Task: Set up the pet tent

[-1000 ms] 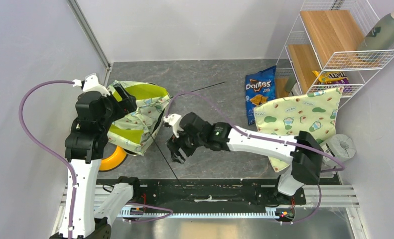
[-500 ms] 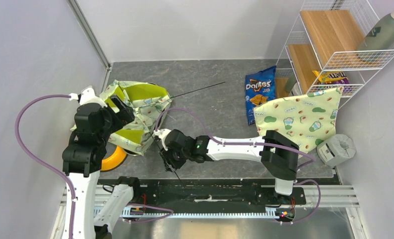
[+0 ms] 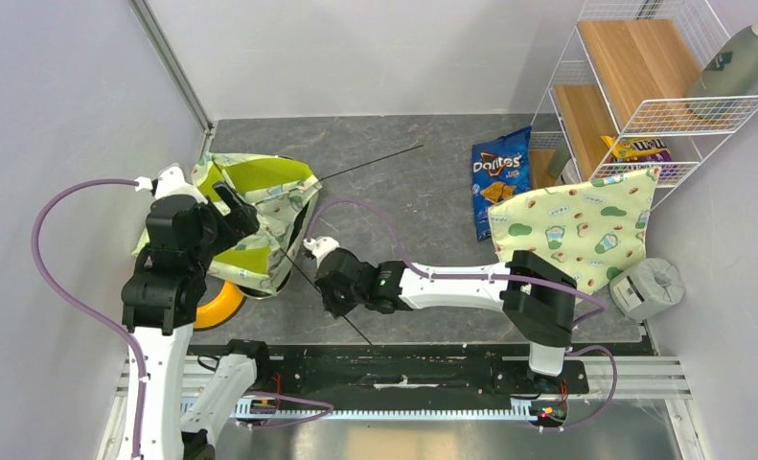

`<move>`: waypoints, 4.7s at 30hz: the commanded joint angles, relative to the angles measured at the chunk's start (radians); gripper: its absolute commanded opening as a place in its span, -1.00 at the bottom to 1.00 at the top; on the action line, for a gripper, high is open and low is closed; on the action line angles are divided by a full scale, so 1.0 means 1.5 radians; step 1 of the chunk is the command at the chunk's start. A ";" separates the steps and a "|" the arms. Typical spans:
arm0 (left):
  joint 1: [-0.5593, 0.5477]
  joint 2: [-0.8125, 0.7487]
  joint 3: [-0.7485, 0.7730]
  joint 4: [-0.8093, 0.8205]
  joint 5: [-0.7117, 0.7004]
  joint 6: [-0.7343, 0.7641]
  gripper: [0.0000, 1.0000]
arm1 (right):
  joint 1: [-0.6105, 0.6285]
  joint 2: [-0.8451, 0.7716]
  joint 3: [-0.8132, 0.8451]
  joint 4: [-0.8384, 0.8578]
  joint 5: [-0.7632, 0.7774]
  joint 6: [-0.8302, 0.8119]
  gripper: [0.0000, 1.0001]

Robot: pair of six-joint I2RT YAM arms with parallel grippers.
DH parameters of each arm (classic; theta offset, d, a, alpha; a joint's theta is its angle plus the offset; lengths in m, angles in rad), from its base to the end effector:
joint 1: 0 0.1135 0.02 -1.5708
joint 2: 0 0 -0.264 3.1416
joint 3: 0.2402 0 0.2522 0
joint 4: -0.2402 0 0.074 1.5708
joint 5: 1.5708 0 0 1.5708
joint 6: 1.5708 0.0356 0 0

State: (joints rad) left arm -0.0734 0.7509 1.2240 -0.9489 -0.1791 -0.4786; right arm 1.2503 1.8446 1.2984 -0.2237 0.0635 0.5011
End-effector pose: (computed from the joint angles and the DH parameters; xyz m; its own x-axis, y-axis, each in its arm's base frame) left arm 0.1148 -0.0021 0.4087 -0.3660 -0.4275 -0.8266 -0.2865 0.8969 -0.3369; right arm 0.1315 0.3889 0.2155 -0.6404 -0.4076 -0.6509 -0.7128 0.6310 0.3062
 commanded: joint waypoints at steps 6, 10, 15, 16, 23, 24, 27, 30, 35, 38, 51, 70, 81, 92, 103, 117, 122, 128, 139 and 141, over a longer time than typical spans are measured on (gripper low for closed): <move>0.003 0.027 0.030 0.001 0.006 -0.023 0.81 | 0.004 -0.072 -0.090 0.206 0.152 -0.024 -1.00; 0.003 0.039 0.031 0.002 0.015 -0.032 0.80 | 0.003 -0.095 -0.115 0.233 0.236 -0.020 -1.00; 0.003 0.060 0.033 0.002 0.027 -0.036 0.78 | 0.003 -0.122 -0.134 0.241 0.321 -0.005 -1.00; 0.003 0.064 0.031 0.002 0.030 -0.037 0.77 | 0.002 -0.120 -0.132 0.241 0.321 -0.005 -1.00; 0.002 0.077 0.021 0.014 0.061 -0.046 0.75 | -0.003 -0.077 -0.075 0.171 0.289 0.019 -1.00; 0.002 0.077 0.018 0.015 0.065 -0.047 0.75 | -0.006 -0.072 -0.065 0.153 0.284 0.029 -1.00; 0.002 0.075 0.010 0.015 0.068 -0.046 0.74 | -0.021 -0.063 -0.040 0.108 0.254 0.049 -1.00; 0.003 0.071 0.000 0.016 0.069 -0.050 0.74 | -0.038 -0.059 -0.016 0.069 0.221 0.065 -1.00; 0.003 0.072 -0.014 0.024 0.076 -0.053 0.73 | -0.063 -0.063 0.027 -0.009 0.153 0.074 -0.26; 0.002 0.071 -0.023 0.030 0.077 -0.053 0.73 | -0.070 -0.084 0.024 -0.029 0.108 0.055 0.18; 0.003 0.043 -0.050 0.040 0.064 -0.034 0.99 | -0.079 -0.131 -0.078 -0.115 -0.081 -0.022 0.43; 0.003 0.032 -0.084 0.040 0.091 -0.029 0.82 | -0.078 -0.044 -0.102 -0.083 -0.078 0.004 -0.68; 0.003 -0.002 -0.165 0.085 0.091 -0.014 0.75 | -0.092 -0.113 -0.037 -0.156 -0.065 0.045 -1.00; 0.003 -0.080 -0.318 0.259 0.141 0.039 0.54 | -0.148 -0.107 0.134 -0.233 -0.131 0.110 -1.00; 0.002 -0.031 -0.451 0.448 0.123 0.051 0.47 | -0.155 -0.074 0.219 -0.168 -0.142 0.198 -1.00; -0.007 0.089 -0.538 0.728 0.050 0.080 -0.02 | -0.172 -0.073 0.238 -0.142 -0.169 0.273 -1.00; -0.019 0.119 -0.549 0.767 0.042 0.098 -0.01 | -0.180 -0.066 0.262 -0.140 -0.184 0.298 -1.00; -0.028 0.142 -0.560 0.812 0.043 0.134 0.06 | -0.184 -0.057 0.280 -0.132 -0.204 0.324 -1.00; -0.032 0.198 -0.525 0.851 -0.005 0.159 -0.47 | -0.188 -0.054 0.283 -0.121 -0.206 0.335 -1.00; -0.033 0.195 -0.521 0.851 0.000 0.167 -0.69 | -0.189 -0.055 0.282 -0.115 -0.205 0.336 -1.00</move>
State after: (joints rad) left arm -0.1158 1.0496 0.3935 0.2501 -0.1402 -0.2905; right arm 0.9730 1.7668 1.6691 -0.4793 -0.2359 1.0039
